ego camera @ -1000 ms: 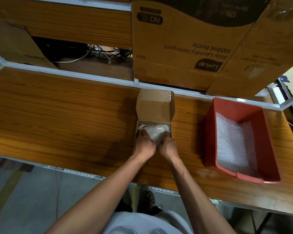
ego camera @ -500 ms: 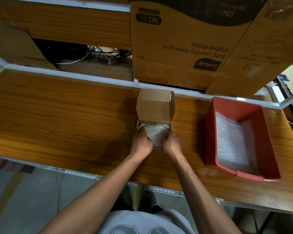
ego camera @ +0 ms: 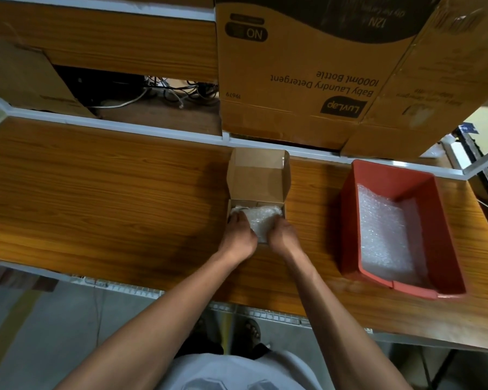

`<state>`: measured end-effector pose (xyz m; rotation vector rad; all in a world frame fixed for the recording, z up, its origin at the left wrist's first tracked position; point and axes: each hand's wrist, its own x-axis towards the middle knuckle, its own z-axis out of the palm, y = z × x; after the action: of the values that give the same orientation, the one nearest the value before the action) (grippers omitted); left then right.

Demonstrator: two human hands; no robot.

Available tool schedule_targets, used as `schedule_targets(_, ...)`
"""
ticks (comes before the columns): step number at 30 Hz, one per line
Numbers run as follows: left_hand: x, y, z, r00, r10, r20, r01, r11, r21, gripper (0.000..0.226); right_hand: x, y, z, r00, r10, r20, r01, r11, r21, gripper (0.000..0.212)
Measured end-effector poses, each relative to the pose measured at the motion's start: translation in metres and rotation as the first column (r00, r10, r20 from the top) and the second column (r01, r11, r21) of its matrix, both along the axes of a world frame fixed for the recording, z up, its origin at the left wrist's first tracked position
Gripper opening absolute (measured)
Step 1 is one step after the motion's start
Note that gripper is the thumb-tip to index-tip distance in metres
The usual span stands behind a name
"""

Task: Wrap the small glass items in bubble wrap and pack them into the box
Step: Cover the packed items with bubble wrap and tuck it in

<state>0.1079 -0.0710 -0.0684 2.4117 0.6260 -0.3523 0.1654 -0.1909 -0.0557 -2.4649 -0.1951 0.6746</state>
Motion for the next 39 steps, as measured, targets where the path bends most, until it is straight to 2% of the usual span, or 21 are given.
schedule_targets(3,-0.002,-0.002,0.001,0.998,-0.049,0.038,0.048,0.998,0.035,0.067,-0.008,-0.004,-0.001,0.996,-0.025,0.088,0.017,0.996,0.086,0.04)
schedule_targets(8,0.006,0.0,-0.004,0.995,-0.074,-0.061,0.073,0.997,-0.027,0.067,-0.006,0.001,-0.015,0.995,0.1,-0.01,-0.1,0.995,-0.027,0.075)
schedule_targets(10,0.008,0.002,-0.005,0.993,-0.082,-0.089,0.077,0.996,-0.055,0.069,0.0,0.001,-0.017,0.99,0.144,-0.007,-0.144,0.985,-0.091,0.068)
schedule_targets(13,0.01,0.005,-0.002,0.989,-0.087,-0.119,0.076,0.993,-0.092,0.071,0.006,0.003,-0.013,0.997,0.057,-0.053,-0.062,0.993,-0.105,0.055)
schedule_targets(16,0.008,0.008,0.0,0.981,-0.139,-0.132,0.13,0.988,-0.078,0.072,0.005,0.003,-0.017,0.991,0.135,-0.007,-0.134,0.98,-0.145,0.068)
schedule_targets(18,0.003,0.009,0.0,0.965,-0.224,-0.133,0.223,0.975,-0.023,0.074,-0.002,0.003,-0.015,0.979,0.193,0.073,-0.181,0.974,-0.139,0.074)
schedule_targets(21,-0.003,0.005,0.003,0.94,-0.315,-0.135,0.324,0.945,0.048,0.08,-0.007,0.003,-0.011,0.968,0.211,0.135,-0.198,0.974,-0.107,0.07)
schedule_targets(27,0.002,0.005,0.0,0.939,-0.281,-0.201,0.279,0.96,-0.036,0.083,-0.005,0.007,-0.009,0.949,0.315,0.005,-0.307,0.925,-0.223,0.078)
schedule_targets(34,0.002,0.013,0.001,0.927,-0.311,-0.208,0.308,0.95,-0.05,0.085,-0.002,0.014,-0.009,0.963,0.263,-0.058,-0.269,0.927,-0.263,0.083)
schedule_targets(39,0.003,0.017,0.006,0.92,-0.335,-0.205,0.329,0.942,-0.064,0.089,-0.002,0.016,-0.01,0.972,0.231,-0.051,-0.236,0.93,-0.28,0.095)
